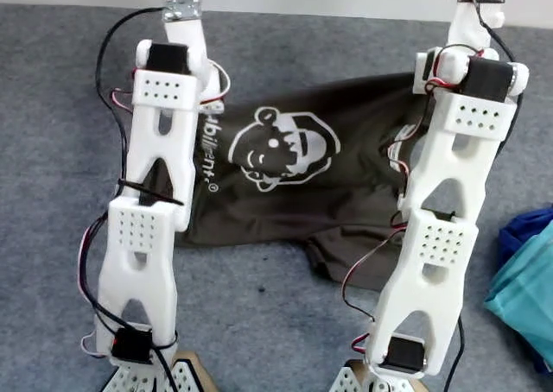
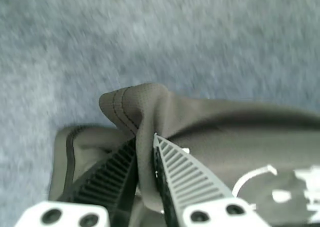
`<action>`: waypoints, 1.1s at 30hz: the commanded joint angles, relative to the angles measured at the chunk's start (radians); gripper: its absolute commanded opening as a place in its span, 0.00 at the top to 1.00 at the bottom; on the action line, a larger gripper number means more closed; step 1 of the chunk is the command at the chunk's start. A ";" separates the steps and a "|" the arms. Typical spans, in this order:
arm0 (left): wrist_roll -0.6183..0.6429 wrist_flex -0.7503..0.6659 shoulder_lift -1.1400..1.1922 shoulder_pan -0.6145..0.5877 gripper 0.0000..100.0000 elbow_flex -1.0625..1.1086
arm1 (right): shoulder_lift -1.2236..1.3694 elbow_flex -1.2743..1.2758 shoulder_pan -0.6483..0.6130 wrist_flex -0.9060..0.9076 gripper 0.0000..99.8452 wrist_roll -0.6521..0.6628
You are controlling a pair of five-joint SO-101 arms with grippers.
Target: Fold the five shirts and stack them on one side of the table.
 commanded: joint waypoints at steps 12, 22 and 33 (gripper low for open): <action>-0.002 -0.043 -0.375 -0.027 0.99 0.556 | -0.584 0.883 -0.018 0.010 0.99 0.015; -0.003 -0.046 -0.386 -0.028 0.99 0.751 | -0.822 1.337 -0.016 -0.005 0.99 0.126; -0.011 -0.104 -0.394 -0.058 0.99 0.903 | -1.093 1.857 -0.010 -0.236 0.99 0.206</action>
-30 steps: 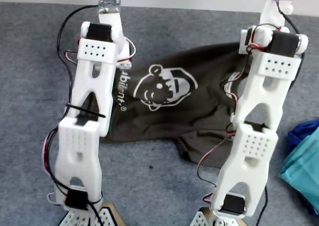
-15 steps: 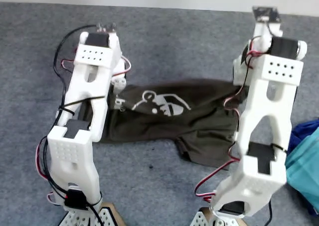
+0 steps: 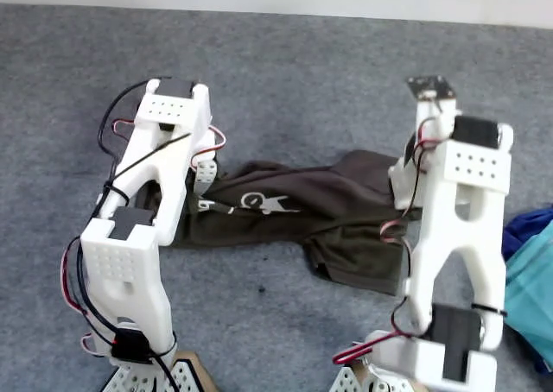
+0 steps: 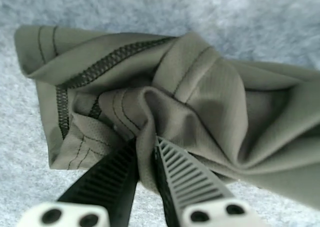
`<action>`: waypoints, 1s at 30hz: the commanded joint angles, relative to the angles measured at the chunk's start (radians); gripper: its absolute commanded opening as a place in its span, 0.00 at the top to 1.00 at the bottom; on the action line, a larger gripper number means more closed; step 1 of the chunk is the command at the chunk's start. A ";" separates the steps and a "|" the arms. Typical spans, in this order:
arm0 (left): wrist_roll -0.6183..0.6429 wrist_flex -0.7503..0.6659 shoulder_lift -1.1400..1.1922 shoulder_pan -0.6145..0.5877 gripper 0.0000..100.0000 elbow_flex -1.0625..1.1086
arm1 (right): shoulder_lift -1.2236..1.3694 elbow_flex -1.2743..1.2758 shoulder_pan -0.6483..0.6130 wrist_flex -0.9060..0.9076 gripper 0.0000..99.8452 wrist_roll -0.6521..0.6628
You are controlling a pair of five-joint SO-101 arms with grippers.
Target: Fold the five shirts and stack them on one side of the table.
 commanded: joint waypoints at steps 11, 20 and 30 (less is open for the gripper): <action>-0.110 -0.245 -0.363 -0.084 0.91 0.395 | -0.217 0.430 0.110 -0.311 0.99 0.126; -0.061 -0.285 -0.549 -0.099 0.74 0.553 | -0.228 0.456 0.145 -0.314 0.77 0.166; -0.060 -0.382 -0.634 -0.139 0.74 0.495 | -0.217 0.203 0.122 -0.249 0.77 0.006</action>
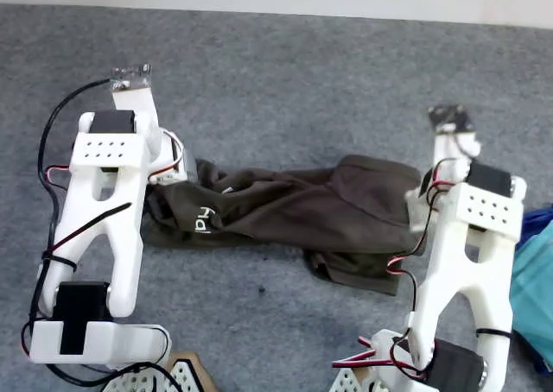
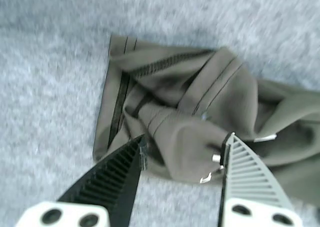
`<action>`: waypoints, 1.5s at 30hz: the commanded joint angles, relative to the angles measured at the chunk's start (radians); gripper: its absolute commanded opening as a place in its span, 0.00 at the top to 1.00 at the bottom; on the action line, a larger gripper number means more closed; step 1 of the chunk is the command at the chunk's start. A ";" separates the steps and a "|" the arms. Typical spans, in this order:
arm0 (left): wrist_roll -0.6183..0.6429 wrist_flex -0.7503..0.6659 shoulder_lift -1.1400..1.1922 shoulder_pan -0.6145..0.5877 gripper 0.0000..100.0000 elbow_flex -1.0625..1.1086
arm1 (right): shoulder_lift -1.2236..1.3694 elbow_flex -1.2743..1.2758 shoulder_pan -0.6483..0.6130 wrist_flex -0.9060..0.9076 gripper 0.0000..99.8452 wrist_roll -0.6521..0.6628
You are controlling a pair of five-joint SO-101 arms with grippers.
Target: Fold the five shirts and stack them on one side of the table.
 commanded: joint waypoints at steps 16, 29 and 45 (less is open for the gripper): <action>0.009 -0.092 0.334 0.053 0.83 -0.139 | -0.028 0.004 -0.085 -0.160 0.77 -0.130; 0.011 0.120 0.191 0.051 0.99 -0.255 | -0.027 0.030 -0.079 -0.160 0.77 -0.129; 0.011 -0.048 -0.015 0.062 0.94 0.004 | -0.041 0.061 -0.085 -0.099 0.77 -0.133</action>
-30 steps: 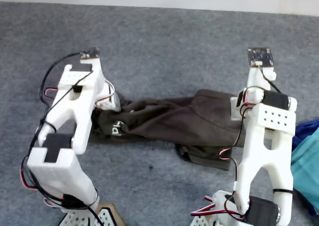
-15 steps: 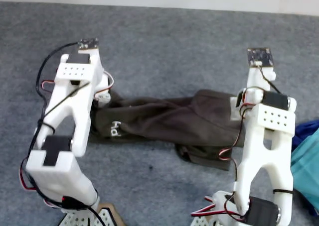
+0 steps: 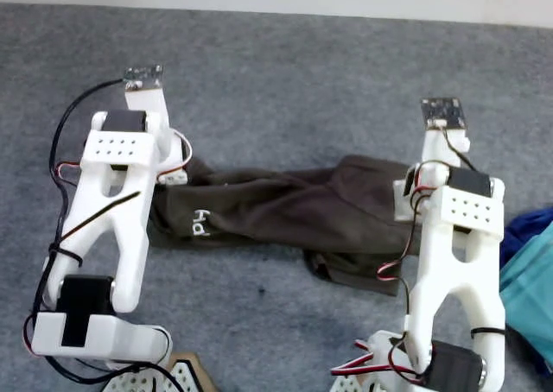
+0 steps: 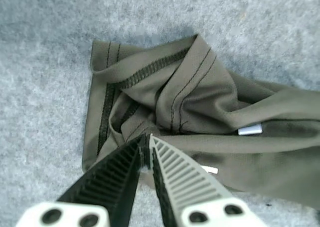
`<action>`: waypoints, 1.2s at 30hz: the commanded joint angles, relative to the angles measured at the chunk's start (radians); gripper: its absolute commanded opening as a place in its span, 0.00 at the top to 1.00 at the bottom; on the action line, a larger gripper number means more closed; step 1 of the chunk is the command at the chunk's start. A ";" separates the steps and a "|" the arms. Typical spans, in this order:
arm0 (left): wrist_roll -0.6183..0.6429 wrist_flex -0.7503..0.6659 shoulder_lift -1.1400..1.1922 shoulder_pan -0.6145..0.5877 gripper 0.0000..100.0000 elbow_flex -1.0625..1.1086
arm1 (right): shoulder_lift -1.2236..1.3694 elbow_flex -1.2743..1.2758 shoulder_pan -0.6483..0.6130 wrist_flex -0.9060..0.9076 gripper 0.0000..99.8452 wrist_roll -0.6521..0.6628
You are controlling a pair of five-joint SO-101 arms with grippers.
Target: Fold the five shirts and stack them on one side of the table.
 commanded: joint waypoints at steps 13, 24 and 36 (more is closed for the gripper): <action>0.150 -0.137 0.079 0.019 0.77 0.031 | -0.039 -0.093 -0.004 0.176 0.77 -0.041; 0.150 -0.107 0.243 0.021 0.91 -0.079 | -0.031 -0.091 -0.004 0.140 0.77 -0.046; 0.150 -0.005 0.173 0.025 0.99 -0.076 | -0.036 -0.091 -0.004 0.142 0.77 -0.048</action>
